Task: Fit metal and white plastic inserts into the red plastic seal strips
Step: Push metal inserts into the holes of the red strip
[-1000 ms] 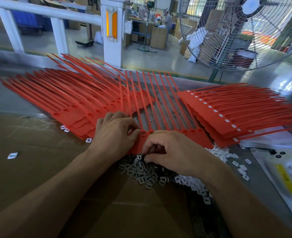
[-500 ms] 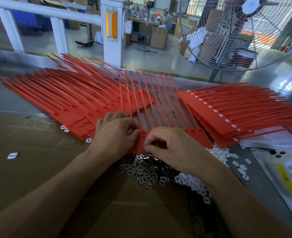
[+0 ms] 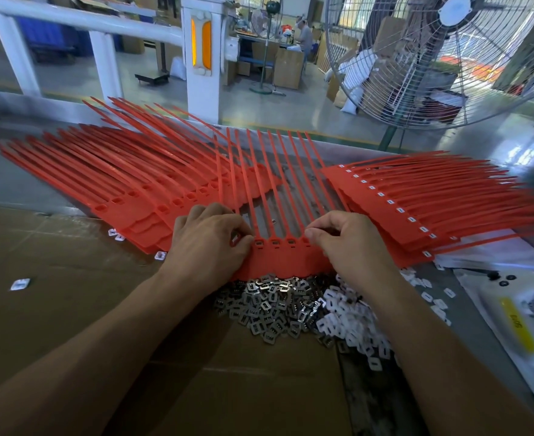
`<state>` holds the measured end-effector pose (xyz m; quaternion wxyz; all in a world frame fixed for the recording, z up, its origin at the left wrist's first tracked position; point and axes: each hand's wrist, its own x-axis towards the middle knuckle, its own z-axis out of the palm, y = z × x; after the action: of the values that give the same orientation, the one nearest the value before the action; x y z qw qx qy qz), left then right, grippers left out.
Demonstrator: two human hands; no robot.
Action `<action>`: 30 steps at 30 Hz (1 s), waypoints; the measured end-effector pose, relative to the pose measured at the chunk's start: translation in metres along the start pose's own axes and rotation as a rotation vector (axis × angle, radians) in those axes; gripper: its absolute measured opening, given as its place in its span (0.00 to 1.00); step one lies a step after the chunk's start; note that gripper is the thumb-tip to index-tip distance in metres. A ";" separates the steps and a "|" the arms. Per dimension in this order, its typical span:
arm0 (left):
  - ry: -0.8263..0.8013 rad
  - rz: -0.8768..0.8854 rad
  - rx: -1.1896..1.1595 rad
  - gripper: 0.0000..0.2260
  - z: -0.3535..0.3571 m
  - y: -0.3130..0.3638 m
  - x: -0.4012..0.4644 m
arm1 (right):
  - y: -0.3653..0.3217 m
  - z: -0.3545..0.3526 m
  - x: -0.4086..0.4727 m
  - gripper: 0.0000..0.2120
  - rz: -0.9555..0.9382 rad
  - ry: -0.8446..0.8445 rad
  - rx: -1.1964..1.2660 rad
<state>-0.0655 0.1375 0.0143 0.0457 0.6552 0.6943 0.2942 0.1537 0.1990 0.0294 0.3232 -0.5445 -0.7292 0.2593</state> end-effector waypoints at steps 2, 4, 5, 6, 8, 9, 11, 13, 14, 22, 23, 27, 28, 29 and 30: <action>-0.001 0.001 0.002 0.07 0.000 0.000 0.000 | 0.000 0.001 0.002 0.04 0.024 0.008 -0.020; 0.003 0.003 0.001 0.07 0.001 -0.001 0.000 | 0.000 0.001 0.004 0.04 0.038 0.001 -0.042; 0.003 0.004 0.000 0.07 0.001 -0.001 0.000 | 0.000 0.001 0.005 0.04 0.042 -0.006 -0.058; 0.003 0.005 -0.001 0.06 0.001 -0.001 0.000 | 0.000 0.001 0.005 0.04 0.043 -0.017 -0.077; 0.006 0.008 -0.003 0.06 0.002 -0.002 0.000 | 0.001 0.000 0.008 0.05 0.040 -0.044 -0.114; 0.007 0.010 -0.002 0.06 0.002 -0.002 0.001 | 0.001 0.001 0.009 0.05 0.037 -0.059 -0.136; 0.007 0.012 -0.001 0.06 0.003 -0.003 0.001 | 0.001 0.002 0.010 0.07 0.035 -0.076 -0.182; 0.011 0.011 -0.004 0.06 0.004 -0.004 0.001 | 0.001 0.003 0.012 0.08 0.038 -0.082 -0.219; 0.015 0.010 -0.006 0.06 0.004 -0.004 0.001 | 0.001 0.004 0.012 0.09 0.038 -0.080 -0.234; 0.015 0.012 -0.001 0.06 0.004 -0.004 0.001 | 0.001 0.007 0.014 0.10 0.060 -0.026 -0.261; 0.013 0.011 -0.003 0.06 0.004 -0.004 0.001 | 0.001 0.007 0.015 0.11 0.063 -0.013 -0.265; 0.006 0.008 0.002 0.06 0.003 -0.003 0.001 | 0.000 0.008 0.014 0.12 0.062 0.003 -0.277; 0.006 0.007 0.001 0.07 0.003 -0.003 0.001 | 0.000 0.008 0.015 0.11 0.064 0.005 -0.271; 0.004 0.006 0.000 0.07 0.003 -0.003 0.001 | 0.001 0.007 0.015 0.11 0.066 0.009 -0.261; 0.002 0.005 0.000 0.07 0.003 -0.003 0.001 | 0.001 0.007 0.015 0.09 0.068 0.014 -0.249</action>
<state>-0.0667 0.1392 0.0112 0.0444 0.6567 0.6926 0.2951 0.1458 0.2130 0.0265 0.2494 -0.6067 -0.7346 0.1736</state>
